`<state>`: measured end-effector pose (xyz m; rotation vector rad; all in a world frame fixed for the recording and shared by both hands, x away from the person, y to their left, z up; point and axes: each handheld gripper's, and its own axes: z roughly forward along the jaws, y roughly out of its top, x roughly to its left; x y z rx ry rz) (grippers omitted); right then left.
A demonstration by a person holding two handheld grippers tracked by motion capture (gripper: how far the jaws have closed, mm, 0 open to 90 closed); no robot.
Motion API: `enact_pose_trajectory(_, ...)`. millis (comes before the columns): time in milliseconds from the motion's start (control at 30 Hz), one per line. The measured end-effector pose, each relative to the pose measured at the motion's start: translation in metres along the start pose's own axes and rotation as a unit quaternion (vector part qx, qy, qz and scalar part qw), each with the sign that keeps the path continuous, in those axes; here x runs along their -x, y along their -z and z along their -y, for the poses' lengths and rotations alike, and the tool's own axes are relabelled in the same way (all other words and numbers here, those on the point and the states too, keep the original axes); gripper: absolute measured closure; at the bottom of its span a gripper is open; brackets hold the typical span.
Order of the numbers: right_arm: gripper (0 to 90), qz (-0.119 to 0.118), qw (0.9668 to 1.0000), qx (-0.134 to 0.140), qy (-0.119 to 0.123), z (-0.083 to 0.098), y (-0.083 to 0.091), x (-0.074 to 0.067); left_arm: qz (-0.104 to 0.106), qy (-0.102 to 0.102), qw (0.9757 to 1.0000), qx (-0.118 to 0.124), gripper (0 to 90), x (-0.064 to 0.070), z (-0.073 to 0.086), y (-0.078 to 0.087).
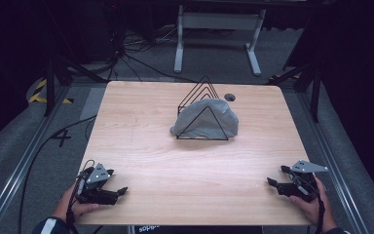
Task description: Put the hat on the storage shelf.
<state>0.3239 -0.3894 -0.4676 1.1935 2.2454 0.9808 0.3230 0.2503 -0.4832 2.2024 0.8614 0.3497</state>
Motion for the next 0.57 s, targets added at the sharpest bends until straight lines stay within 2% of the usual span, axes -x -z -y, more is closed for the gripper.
enact_pose_trajectory(567, 21.3, 0.000, 1.0000, 0.000, 0.000, 0.0000, 0.0000, 0.0000, -0.001, 0.001, 1.0000, -0.004, 15.5, 0.0000, -0.0006, -0.0001)
